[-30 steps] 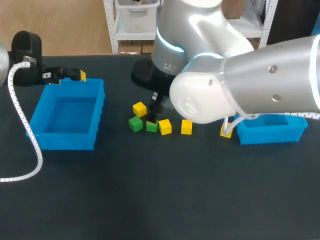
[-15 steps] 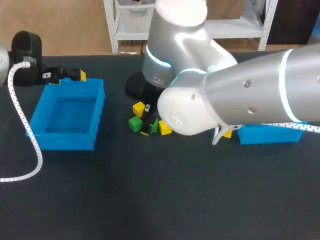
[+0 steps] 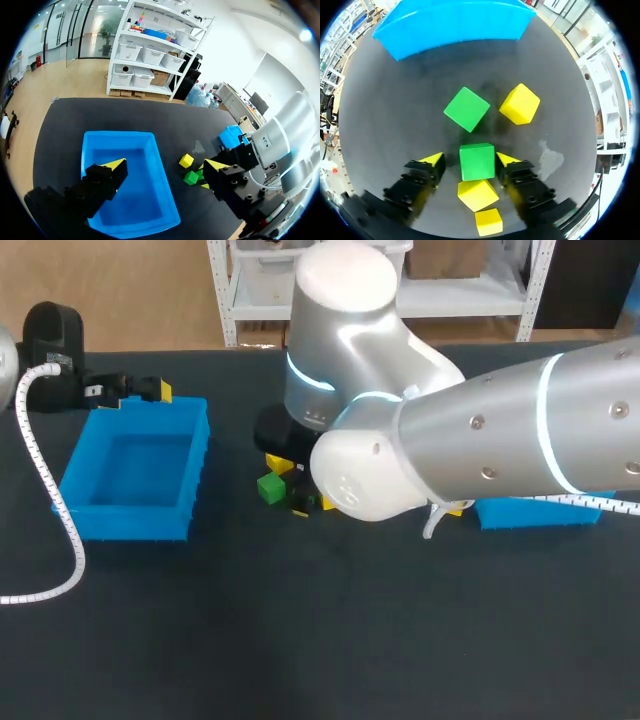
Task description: Put the green cubes in the right bin and the yellow cubes in the left bin.
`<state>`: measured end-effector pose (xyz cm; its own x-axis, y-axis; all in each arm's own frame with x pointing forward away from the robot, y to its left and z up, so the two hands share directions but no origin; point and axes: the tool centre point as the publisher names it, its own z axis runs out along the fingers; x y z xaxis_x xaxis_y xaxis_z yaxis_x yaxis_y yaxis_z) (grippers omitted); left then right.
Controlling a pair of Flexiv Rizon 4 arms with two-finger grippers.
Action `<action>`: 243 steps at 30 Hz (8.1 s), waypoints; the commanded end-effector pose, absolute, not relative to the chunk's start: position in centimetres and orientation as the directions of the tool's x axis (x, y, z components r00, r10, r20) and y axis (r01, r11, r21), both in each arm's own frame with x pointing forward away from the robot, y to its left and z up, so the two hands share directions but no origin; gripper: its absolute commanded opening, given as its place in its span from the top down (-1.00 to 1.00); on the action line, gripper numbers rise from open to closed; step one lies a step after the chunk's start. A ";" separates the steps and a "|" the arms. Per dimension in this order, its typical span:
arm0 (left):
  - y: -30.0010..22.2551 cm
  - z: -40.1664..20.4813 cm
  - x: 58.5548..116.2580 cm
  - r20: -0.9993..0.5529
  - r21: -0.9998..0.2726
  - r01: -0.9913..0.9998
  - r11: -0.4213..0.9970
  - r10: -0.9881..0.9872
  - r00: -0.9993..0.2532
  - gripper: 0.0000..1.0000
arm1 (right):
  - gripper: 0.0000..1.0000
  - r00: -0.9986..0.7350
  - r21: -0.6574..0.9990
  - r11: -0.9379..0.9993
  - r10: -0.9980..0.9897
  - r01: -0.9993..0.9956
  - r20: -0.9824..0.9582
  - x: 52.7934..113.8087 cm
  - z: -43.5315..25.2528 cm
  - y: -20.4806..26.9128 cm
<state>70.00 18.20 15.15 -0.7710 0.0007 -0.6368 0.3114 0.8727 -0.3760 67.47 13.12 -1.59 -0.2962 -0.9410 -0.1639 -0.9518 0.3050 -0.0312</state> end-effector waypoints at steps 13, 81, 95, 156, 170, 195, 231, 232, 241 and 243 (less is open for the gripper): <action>18.4 15.0 70.0 -0.642 -0.382 0.320 0.867 0.000 -0.767 -1.00 | 1.00 -0.310 -0.113 0.347 -0.915 -0.931 -0.257 68.7 2.6 11.8; 18.4 15.0 70.0 -0.642 -0.382 0.320 0.867 0.000 -0.767 -1.00 | -1.00 -0.425 -0.134 0.530 -0.786 -0.838 -0.449 70.7 12.0 10.4; 18.4 15.0 70.0 -0.642 -0.382 0.320 0.867 0.000 -0.767 -1.00 | -1.00 -0.547 -0.059 0.611 -0.744 -0.790 -0.385 69.0 7.7 16.2; 18.4 15.0 70.0 -0.642 -0.382 0.320 0.867 0.000 -0.767 -1.00 | 1.00 -0.673 -0.104 0.812 -0.540 -0.574 -0.506 73.0 9.8 12.0; 18.4 15.0 70.0 -0.642 -0.382 0.320 0.867 0.000 -0.767 -1.00 | 1.00 -0.747 -0.047 0.930 -0.321 -0.364 -0.582 76.5 15.2 -3.4; 18.4 15.0 70.0 -0.642 -0.382 0.320 0.867 0.000 -0.767 -1.00 | 1.00 -0.870 0.068 0.990 -0.078 -0.126 -0.487 75.7 10.3 -17.3; 14.6 18.7 75.6 -0.675 -0.212 0.537 0.817 0.275 -0.685 -1.00 | -1.00 -0.834 0.058 0.989 -0.085 -0.139 -0.546 76.3 10.7 -16.9; 13.7 18.9 76.2 -0.668 -0.183 0.571 0.800 0.325 -0.669 -1.00 | -1.00 -0.834 0.058 0.989 -0.085 -0.139 -0.546 76.3 10.7 -16.9; 6.9 17.0 78.4 -0.529 -0.028 0.778 0.627 0.651 -0.544 -1.00 | -1.00 -0.834 0.058 0.989 -0.085 -0.139 -0.546 76.3 10.7 -16.9; 5.8 16.2 78.5 -0.492 -0.008 0.806 0.591 0.700 -0.518 -1.00 | -1.00 -0.834 0.058 0.989 -0.085 -0.139 -0.546 76.3 10.7 -16.9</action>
<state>75.36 8.86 17.16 -0.5664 0.4772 -0.6719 0.6989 0.7102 -0.0848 76.63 -16.94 10.84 -0.8396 -0.0878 -0.5360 -0.1429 0.9878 0.0621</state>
